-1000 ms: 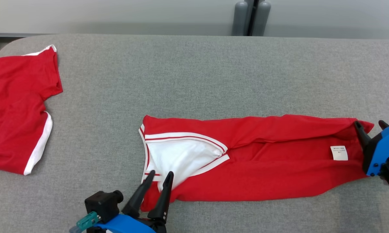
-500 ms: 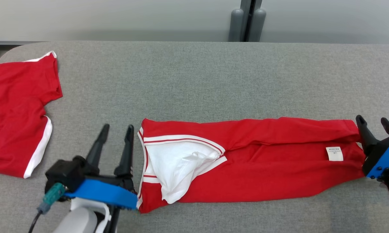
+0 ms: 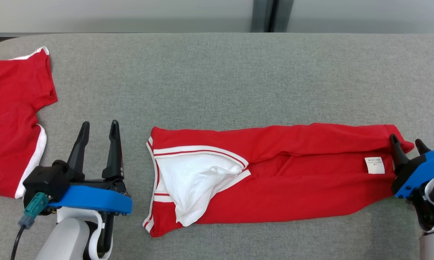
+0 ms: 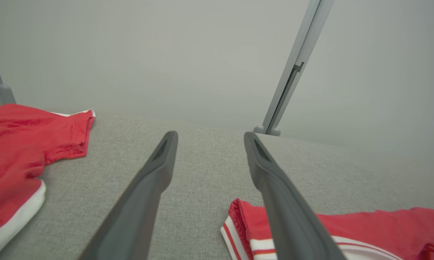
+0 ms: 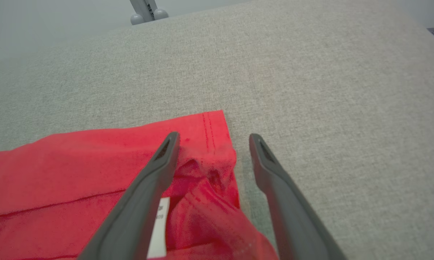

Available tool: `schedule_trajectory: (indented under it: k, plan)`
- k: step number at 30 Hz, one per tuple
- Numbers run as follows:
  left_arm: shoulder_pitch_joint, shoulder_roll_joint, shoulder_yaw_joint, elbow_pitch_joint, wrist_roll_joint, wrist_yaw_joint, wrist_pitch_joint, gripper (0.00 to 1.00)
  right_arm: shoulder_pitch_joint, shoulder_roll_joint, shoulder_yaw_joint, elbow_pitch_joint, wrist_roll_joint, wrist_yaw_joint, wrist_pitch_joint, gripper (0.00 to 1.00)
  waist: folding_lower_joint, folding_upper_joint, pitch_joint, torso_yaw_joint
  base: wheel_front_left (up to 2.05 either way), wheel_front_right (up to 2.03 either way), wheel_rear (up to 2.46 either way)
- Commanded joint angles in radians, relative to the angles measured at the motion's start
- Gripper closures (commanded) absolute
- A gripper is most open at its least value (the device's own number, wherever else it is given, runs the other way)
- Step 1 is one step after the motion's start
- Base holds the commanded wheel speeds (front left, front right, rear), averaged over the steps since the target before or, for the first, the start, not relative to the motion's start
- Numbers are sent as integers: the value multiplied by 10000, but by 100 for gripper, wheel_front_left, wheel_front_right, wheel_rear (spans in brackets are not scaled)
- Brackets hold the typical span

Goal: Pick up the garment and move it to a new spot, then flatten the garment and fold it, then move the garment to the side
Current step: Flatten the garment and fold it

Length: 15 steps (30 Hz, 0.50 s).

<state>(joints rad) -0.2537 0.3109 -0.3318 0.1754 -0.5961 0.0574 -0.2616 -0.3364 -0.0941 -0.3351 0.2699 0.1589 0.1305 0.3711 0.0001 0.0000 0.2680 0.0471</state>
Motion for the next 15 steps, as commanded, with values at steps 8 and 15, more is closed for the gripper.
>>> schedule_trajectory:
  k: [8,15]
  plan:
    - [203,-187,261,74,292,-190,-45,0,-434,-199,-55,1639,-298,6,331,0,-1,0,132,114,0,0,0]
    - [171,-213,306,95,360,-199,-46,0,-310,-159,472,2049,-26,9,947,100,-1,0,141,39,0,0,0]
